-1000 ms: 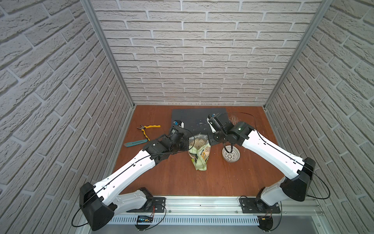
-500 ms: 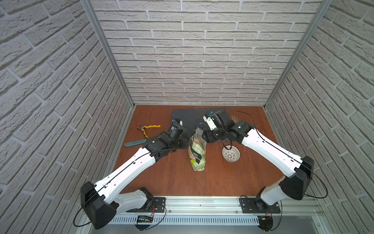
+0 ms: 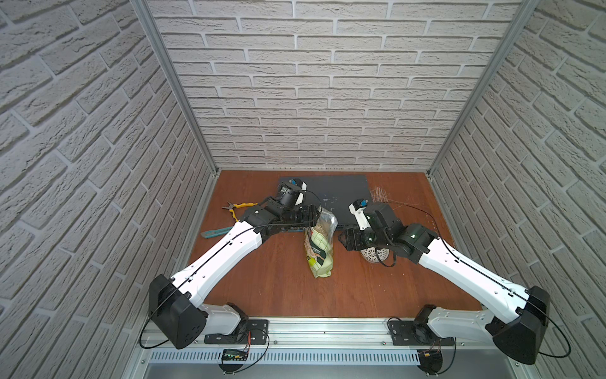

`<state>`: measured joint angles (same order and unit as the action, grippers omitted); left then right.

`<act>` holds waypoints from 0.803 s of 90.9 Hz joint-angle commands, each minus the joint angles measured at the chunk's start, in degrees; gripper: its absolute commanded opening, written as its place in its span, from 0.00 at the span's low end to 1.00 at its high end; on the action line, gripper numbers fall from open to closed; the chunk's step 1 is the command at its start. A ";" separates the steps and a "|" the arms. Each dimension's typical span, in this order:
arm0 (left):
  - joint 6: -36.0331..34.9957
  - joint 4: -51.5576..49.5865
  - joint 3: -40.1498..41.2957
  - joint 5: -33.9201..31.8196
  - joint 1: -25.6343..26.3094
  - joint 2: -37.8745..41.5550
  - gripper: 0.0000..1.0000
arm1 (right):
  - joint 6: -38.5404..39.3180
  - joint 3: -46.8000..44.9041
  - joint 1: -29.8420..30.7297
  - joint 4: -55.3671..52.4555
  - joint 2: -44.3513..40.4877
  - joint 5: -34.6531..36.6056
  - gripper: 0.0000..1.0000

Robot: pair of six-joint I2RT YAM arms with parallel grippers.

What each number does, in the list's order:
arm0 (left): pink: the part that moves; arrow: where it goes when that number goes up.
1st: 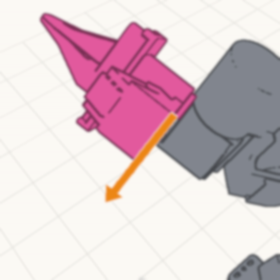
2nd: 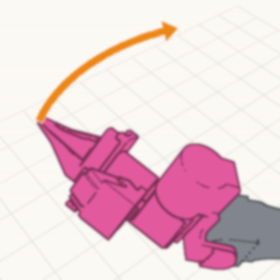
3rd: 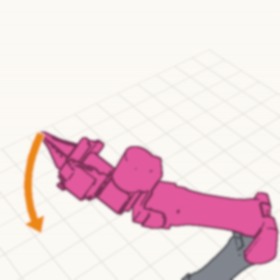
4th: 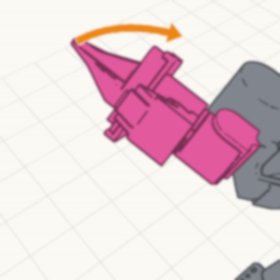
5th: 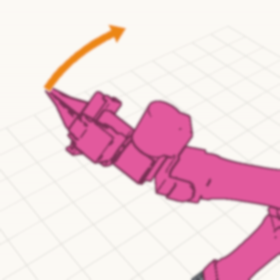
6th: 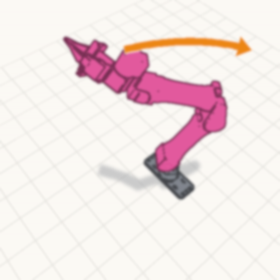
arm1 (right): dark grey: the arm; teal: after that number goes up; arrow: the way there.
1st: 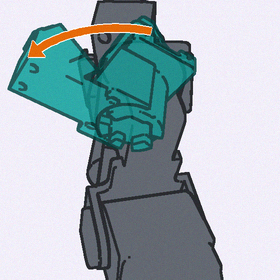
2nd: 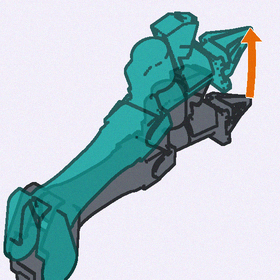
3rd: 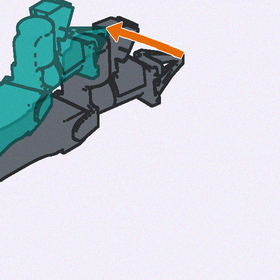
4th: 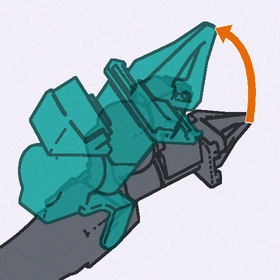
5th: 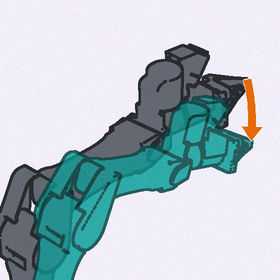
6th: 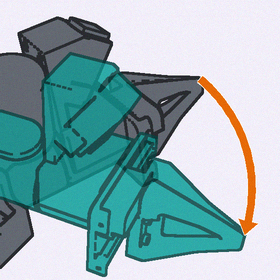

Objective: Pour the oats into the breakfast bowl
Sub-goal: Adjust the oats bag at the center of the board.

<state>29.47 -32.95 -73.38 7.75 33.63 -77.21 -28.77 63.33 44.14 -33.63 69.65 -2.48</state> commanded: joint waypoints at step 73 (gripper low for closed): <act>-5.79 -3.31 -4.62 -0.64 -0.84 -7.98 0.02 | -12.66 6.77 3.21 0.11 11.02 2.42 0.48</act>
<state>23.35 -37.67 -79.24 8.45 33.17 -87.55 -42.30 67.31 46.98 -28.80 79.22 -1.67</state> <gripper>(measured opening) 0.064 0.539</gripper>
